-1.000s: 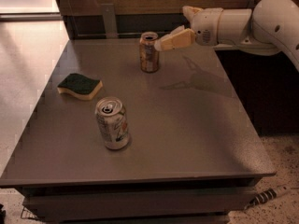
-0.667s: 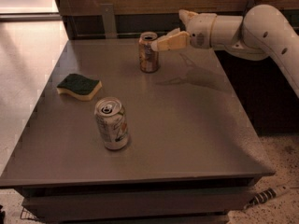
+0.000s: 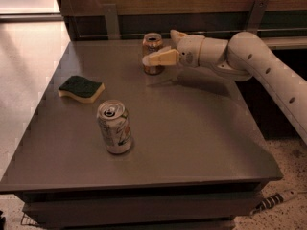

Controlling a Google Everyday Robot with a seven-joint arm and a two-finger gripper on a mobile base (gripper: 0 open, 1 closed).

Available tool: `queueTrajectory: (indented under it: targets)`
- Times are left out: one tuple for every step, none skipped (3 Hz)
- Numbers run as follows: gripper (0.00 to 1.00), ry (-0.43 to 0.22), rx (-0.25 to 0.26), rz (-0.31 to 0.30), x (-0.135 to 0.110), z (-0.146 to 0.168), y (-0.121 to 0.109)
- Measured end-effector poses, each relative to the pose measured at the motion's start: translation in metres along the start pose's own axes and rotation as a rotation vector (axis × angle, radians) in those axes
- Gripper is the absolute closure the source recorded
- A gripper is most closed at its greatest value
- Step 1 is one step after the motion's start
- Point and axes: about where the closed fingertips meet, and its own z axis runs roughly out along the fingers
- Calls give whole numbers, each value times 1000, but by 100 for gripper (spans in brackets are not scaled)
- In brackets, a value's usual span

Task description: Knock orange can over

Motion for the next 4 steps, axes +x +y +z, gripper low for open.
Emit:
queueTrajectory:
  targets:
    - [2,-20,-10,32,14,13,9]
    - [25,-35,-11,59,27,19,16]
    - [49,-35,-15,58,26,21,17]
    - [71,-35,-20,57,26,23,19]
